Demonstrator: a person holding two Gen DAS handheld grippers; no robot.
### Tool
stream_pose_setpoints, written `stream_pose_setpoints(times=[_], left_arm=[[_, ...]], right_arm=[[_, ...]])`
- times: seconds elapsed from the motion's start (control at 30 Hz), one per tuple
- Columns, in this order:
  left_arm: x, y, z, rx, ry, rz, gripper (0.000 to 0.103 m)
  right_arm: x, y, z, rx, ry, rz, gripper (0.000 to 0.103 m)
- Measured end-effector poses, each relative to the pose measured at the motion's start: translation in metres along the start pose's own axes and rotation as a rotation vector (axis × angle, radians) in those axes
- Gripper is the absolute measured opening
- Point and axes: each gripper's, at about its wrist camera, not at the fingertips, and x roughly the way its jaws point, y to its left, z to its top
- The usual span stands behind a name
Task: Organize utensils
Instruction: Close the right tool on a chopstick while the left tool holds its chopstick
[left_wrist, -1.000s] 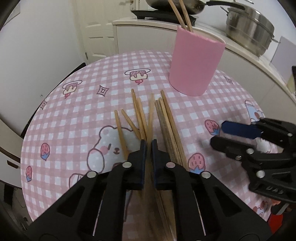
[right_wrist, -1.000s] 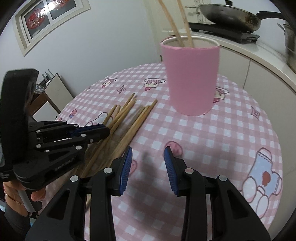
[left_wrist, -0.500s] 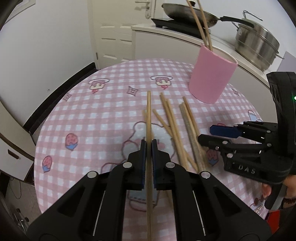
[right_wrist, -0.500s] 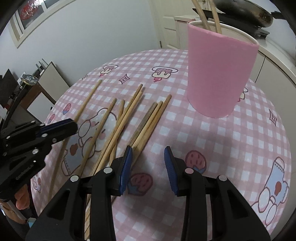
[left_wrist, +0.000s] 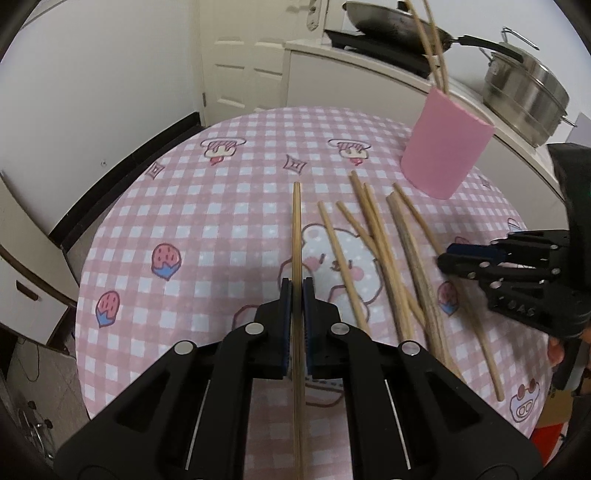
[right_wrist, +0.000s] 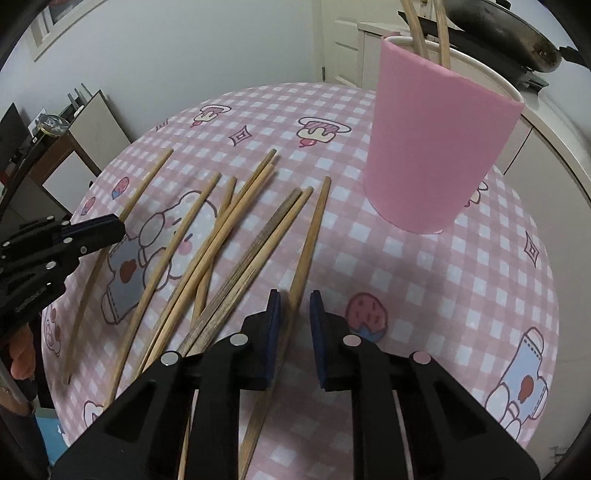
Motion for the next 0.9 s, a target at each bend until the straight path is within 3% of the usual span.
stream_pose_setpoints(times=[0.33, 0.43, 0.67, 0.9], left_arm=[[0.016, 0.008, 0.013, -0.036, 0.041, 0.002, 0.006], [0.014, 0.007, 0.016, -0.039, 0.033, -0.003, 0.006], [-0.003, -0.001, 0.025, -0.02, 0.0, -0.001, 0.006], [0.008, 0.002, 0.029, -0.032, 0.063, 0.017, 0.007]], right_arm=[[0.017, 0.002, 0.032, -0.031, 0.029, -0.055, 0.016], [0.021, 0.001, 0.038, -0.035, 0.03, -0.069, 0.008], [0.002, -0.001, 0.038, -0.018, -0.029, -0.036, 0.005], [-0.017, 0.003, 0.036, -0.027, -0.046, -0.005, 0.005]])
